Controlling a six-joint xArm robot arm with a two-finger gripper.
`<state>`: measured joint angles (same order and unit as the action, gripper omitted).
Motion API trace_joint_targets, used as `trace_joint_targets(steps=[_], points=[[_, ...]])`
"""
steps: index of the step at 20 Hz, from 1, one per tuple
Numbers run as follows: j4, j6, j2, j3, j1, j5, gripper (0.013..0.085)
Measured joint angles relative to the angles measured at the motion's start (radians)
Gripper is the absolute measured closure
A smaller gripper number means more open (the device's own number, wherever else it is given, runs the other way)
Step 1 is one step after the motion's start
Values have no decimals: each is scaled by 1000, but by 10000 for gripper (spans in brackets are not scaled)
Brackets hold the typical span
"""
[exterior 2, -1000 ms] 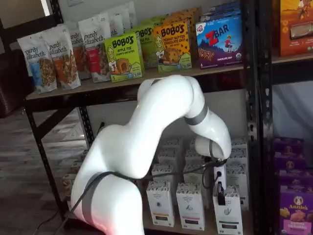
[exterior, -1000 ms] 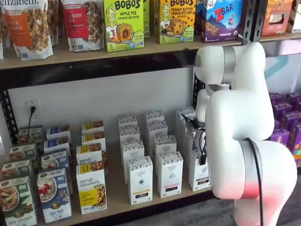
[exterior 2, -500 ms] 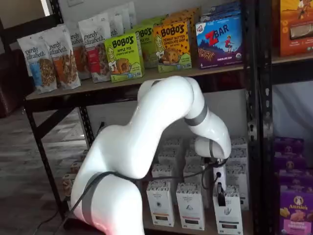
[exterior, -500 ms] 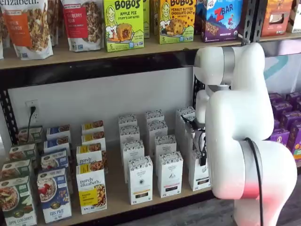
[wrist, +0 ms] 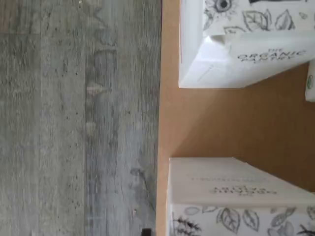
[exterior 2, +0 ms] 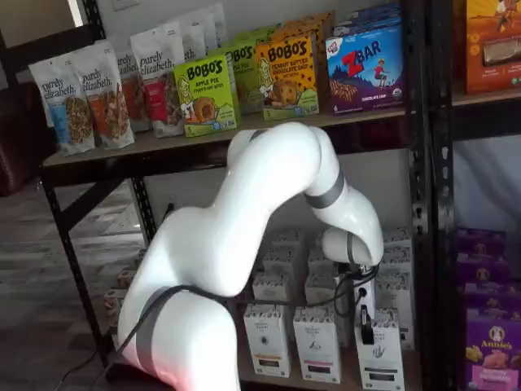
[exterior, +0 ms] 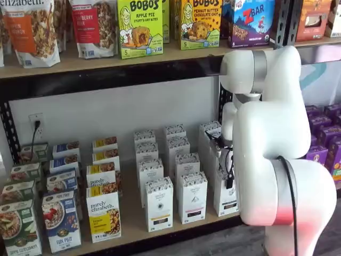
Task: Pick up the white box with a green strip in the middle, on the bottom shelf, the sixth box from the left
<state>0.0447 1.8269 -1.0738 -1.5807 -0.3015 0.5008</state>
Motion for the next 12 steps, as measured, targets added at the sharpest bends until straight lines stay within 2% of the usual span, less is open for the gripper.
trace_joint_targets(steps=[4, 6, 9, 10, 12], points=[[-3, 5, 13, 20, -2, -14, 290], [-2, 4, 17, 24, -3, -10, 370], [-3, 6, 25, 35, -3, -12, 410], [-5, 7, 27, 39, -3, -15, 450], [-6, 7, 34, 54, -2, -36, 450]])
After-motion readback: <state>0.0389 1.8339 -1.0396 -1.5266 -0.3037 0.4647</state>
